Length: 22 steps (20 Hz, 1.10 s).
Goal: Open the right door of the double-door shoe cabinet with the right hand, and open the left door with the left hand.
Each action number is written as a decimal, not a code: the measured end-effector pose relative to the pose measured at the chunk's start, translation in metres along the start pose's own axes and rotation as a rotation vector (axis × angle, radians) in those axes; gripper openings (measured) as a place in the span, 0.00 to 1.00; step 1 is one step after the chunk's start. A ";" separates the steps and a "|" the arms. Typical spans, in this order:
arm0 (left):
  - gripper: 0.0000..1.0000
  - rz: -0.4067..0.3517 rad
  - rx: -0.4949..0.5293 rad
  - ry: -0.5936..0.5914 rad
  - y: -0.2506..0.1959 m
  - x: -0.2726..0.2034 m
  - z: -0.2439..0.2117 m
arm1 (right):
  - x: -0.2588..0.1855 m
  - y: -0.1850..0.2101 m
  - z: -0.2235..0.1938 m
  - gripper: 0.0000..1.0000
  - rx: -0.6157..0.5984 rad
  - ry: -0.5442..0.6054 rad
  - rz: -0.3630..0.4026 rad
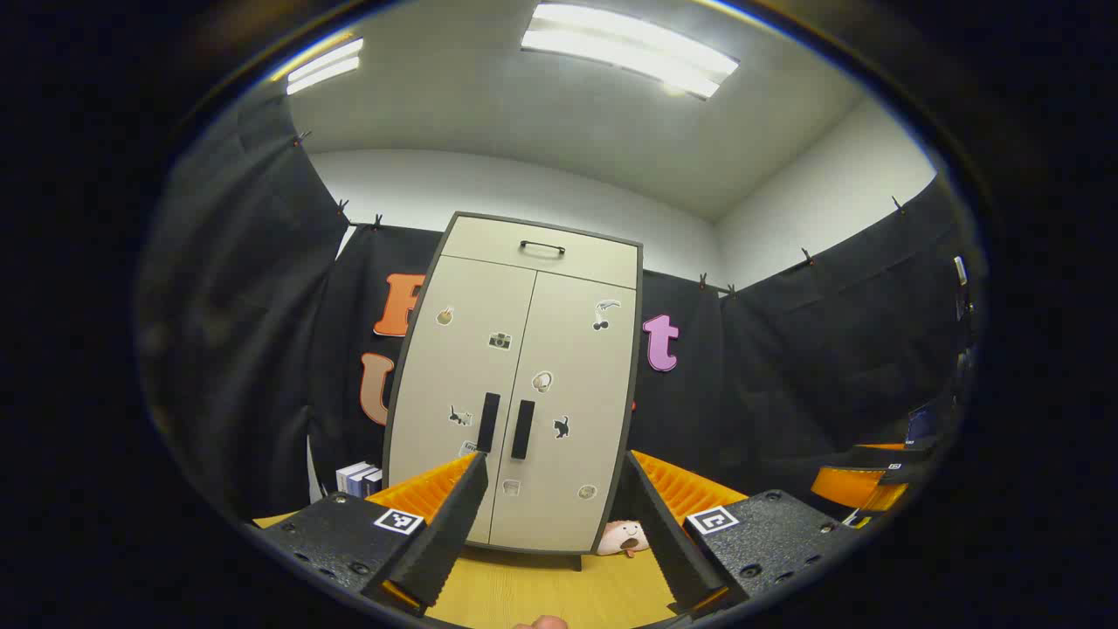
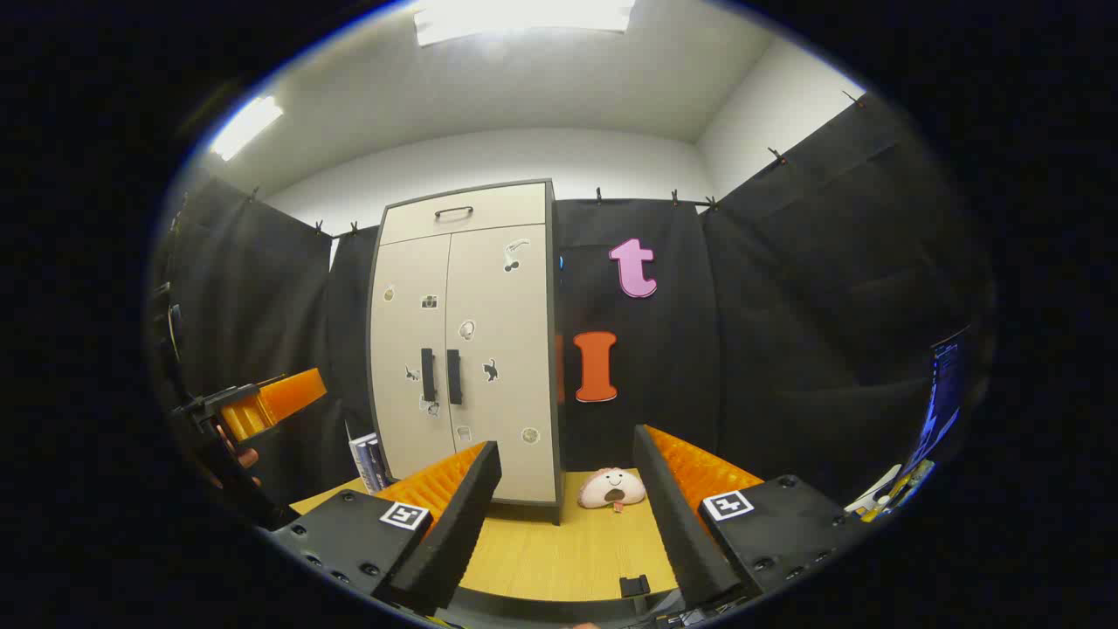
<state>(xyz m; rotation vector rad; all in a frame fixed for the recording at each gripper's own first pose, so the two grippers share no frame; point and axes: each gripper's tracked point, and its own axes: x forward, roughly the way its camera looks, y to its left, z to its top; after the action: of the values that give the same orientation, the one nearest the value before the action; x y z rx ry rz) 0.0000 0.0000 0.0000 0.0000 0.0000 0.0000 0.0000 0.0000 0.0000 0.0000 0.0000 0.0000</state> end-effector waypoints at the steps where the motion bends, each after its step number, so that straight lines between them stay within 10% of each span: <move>1: 0.94 0.001 -0.006 0.012 0.001 0.001 -0.002 | 0.004 0.000 -0.004 0.98 0.008 0.007 -0.002; 22: 0.94 -0.004 0.016 0.054 0.004 0.004 -0.008 | -0.003 -0.032 0.005 0.98 0.040 -0.020 -0.062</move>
<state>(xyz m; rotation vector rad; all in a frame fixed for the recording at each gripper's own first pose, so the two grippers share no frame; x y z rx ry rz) 0.0040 0.0039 -0.0076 0.0157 0.0542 -0.0035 -0.0032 -0.0321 0.0050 0.0404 -0.0202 -0.0624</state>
